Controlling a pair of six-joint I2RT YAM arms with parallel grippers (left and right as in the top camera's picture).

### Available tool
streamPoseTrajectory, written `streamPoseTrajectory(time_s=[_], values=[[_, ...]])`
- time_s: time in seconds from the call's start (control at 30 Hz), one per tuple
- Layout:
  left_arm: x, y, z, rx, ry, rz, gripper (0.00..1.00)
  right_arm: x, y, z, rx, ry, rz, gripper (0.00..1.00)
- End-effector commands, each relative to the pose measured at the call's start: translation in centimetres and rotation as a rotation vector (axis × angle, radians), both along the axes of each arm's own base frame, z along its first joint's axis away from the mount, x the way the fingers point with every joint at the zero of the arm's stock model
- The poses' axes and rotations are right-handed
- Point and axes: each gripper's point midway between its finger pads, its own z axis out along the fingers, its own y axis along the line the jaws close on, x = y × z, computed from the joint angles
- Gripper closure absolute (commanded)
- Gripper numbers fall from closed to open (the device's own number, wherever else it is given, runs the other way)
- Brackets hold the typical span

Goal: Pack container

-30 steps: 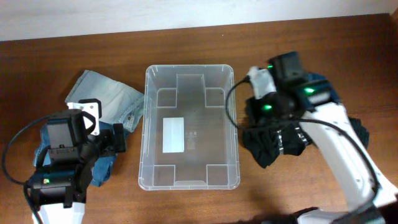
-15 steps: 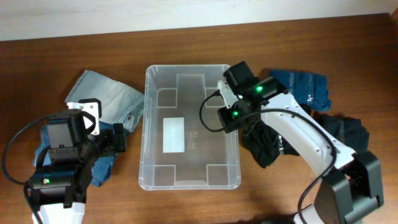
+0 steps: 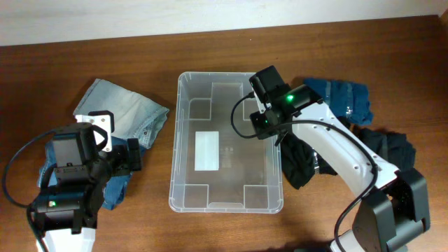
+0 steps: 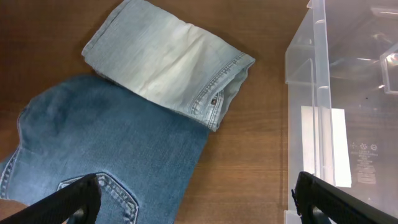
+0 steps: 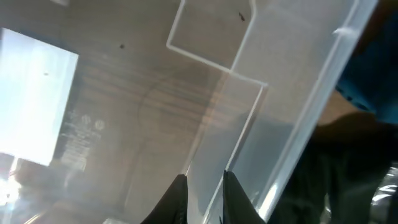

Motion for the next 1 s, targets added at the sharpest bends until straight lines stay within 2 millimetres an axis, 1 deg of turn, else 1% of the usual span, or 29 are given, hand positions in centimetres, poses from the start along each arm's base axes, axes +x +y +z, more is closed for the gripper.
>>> streamPoseTrajectory(time_s=[0.0,0.03,0.07,0.1,0.13,0.17,0.23,0.3,0.33,0.37,0.4,0.43,0.47,0.53,0.63,0.73,0.8,0.87,0.97], values=[[0.3,0.2,1.0,-0.001,-0.027,0.013,0.01,1.6,0.6,5.9,0.044,-0.156,-0.013,0.85],[0.3,0.2,1.0,-0.001,-0.027,0.013,0.01,2.1,0.3,8.0,0.055,-0.214,-0.030,0.82],[0.3,0.2,1.0,-0.001,-0.026,0.013,0.00,2.4,-0.1,9.5,0.060,-0.258,-0.044,0.78],[0.3,0.2,1.0,-0.001,-0.026,0.013,0.01,3.0,-1.5,12.3,0.065,-0.338,-0.105,0.51],[0.3,0.2,1.0,-0.001,-0.026,0.013,0.01,3.3,-2.6,13.7,0.066,-0.376,-0.148,0.40],[0.3,0.2,1.0,-0.001,-0.026,0.013,0.01,3.5,-3.6,14.6,0.072,-0.397,-0.176,0.36],[0.3,0.2,1.0,-0.001,-0.026,0.013,0.01,3.3,-5.7,15.1,0.069,-0.397,-0.225,0.34],[0.3,0.2,1.0,-0.001,-0.026,0.013,0.01,2.5,-7.6,14.3,0.049,-0.347,-0.265,0.33],[0.3,0.2,1.0,-0.001,-0.026,0.013,0.01,1.9,-8.2,13.5,0.046,-0.298,-0.272,0.32],[0.3,0.2,1.0,-0.001,-0.026,0.013,0.01,1.3,-8.0,12.5,0.060,-0.242,-0.238,0.37],[0.3,0.2,1.0,-0.001,-0.027,0.013,0.01,0.7,-7.2,11.5,0.087,-0.183,-0.151,0.52],[0.3,0.2,1.0,-0.001,-0.027,0.013,0.01,0.1,-6.2,10.6,0.115,-0.132,-0.068,0.85],[0.3,0.2,1.0,-0.001,-0.027,0.013,0.00,-0.3,-5.5,10.0,0.134,-0.100,-0.022,0.96],[0.3,0.2,1.0,-0.001,-0.028,0.013,0.01,-0.4,-4.0,9.0,0.162,-0.065,0.072,0.96],[0.3,0.2,1.0,-0.001,-0.027,0.013,0.01,0.4,-1.7,9.1,0.161,-0.110,0.199,0.96],[0.3,0.2,1.0,-0.002,-0.027,0.013,0.01,2.8,-0.3,9.5,0.106,-0.220,0.229,0.96],[0.3,0.2,1.0,-0.002,-0.027,0.013,0.01,4.0,0.4,9.1,0.079,-0.250,0.236,0.96],[0.3,0.2,1.0,-0.002,-0.027,0.013,0.01,5.3,0.8,7.8,0.043,-0.255,0.213,0.96],[0.3,0.2,1.0,-0.002,-0.027,0.013,0.01,6.6,1.1,4.9,0.020,-0.213,0.182,0.96]])
